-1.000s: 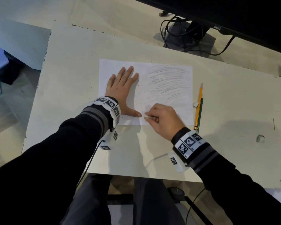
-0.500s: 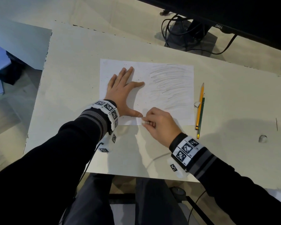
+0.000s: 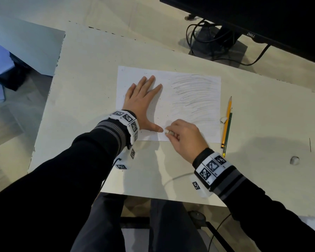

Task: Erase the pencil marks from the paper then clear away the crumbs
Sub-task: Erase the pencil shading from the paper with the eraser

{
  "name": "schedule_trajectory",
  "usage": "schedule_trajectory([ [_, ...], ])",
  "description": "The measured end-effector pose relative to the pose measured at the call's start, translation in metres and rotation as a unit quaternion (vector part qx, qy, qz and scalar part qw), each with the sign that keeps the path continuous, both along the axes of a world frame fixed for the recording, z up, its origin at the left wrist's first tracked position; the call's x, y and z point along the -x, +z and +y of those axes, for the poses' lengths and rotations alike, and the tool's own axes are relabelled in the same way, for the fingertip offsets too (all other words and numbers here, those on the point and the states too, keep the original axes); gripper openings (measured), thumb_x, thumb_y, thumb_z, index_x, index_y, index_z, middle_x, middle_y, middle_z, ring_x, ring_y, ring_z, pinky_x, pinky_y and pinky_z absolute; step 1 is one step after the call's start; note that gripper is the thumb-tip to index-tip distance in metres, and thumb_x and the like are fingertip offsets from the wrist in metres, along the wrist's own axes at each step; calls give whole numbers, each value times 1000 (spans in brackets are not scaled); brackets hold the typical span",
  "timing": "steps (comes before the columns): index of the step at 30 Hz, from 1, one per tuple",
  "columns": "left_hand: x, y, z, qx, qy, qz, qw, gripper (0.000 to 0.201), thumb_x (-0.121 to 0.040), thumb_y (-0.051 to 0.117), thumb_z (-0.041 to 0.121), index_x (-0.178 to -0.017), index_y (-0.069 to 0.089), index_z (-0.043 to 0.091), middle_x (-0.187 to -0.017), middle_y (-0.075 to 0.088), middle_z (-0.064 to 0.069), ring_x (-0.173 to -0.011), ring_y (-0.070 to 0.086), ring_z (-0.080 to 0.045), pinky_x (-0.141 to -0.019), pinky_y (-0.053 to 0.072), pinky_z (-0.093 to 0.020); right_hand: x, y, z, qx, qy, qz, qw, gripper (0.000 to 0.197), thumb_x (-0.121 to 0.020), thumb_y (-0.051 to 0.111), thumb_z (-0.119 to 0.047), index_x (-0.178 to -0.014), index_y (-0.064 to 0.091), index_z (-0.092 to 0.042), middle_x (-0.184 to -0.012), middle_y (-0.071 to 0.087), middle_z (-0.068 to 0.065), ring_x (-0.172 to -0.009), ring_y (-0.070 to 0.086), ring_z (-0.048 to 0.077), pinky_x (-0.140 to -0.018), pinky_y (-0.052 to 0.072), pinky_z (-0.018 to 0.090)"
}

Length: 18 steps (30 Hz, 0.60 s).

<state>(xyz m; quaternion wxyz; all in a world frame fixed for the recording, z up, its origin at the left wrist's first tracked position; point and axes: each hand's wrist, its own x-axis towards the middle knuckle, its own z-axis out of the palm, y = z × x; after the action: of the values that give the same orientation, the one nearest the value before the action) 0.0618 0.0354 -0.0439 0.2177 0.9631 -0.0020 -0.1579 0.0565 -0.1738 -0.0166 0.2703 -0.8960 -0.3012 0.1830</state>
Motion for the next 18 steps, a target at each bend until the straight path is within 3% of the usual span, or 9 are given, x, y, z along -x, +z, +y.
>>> schedule_trajectory([
  [2,0,0,1,-3,-3,2,1000,139,-51,76,80,-158,4,30,-164,-16,3,-150,-20,-16,-119,-15,-40,8,3,-3,4,48,27,998,12,-85,72,-8,-96,76,-4,-88,66,5,-74,62,20,-72,50,25],
  [5,0,0,0,-5,-5,4,1000,139,-50,76,80,-158,3,31,-164,-16,3,-149,-20,-16,-119,-16,-39,-12,0,-7,9,9,-2,1000,12,-86,72,-10,-96,76,-5,-88,66,4,-75,62,21,-72,54,33],
  [7,0,0,0,-8,-5,5,1000,140,-50,77,80,-158,3,31,-164,-16,3,-149,-20,-16,-119,-16,-39,-15,0,-7,4,-3,-17,1000,11,-87,70,-10,-96,75,-5,-89,66,4,-75,62,20,-72,53,32],
  [11,-1,0,0,-20,-15,7,1000,140,-51,75,80,-158,0,30,-164,-18,2,-149,-22,-17,-119,-16,-40,1,6,-9,13,74,29,997,14,-87,70,-8,-99,75,-3,-93,65,6,-77,62,22,-73,51,29],
  [16,-1,1,0,-27,-20,19,999,141,-52,74,81,-157,-6,31,-163,-22,2,-148,-24,-17,-118,-17,-40,-34,1,2,2,-4,-46,999,11,-87,70,-5,-97,74,-1,-89,63,8,-76,61,23,-72,54,35],
  [18,-1,2,-1,-29,-22,20,999,141,-53,74,81,-157,-6,31,-163,-22,1,-149,-24,-18,-118,-17,-40,-29,2,7,7,47,-37,998,13,-85,71,-3,-97,74,-1,-90,63,9,-78,62,25,-72,54,34],
])
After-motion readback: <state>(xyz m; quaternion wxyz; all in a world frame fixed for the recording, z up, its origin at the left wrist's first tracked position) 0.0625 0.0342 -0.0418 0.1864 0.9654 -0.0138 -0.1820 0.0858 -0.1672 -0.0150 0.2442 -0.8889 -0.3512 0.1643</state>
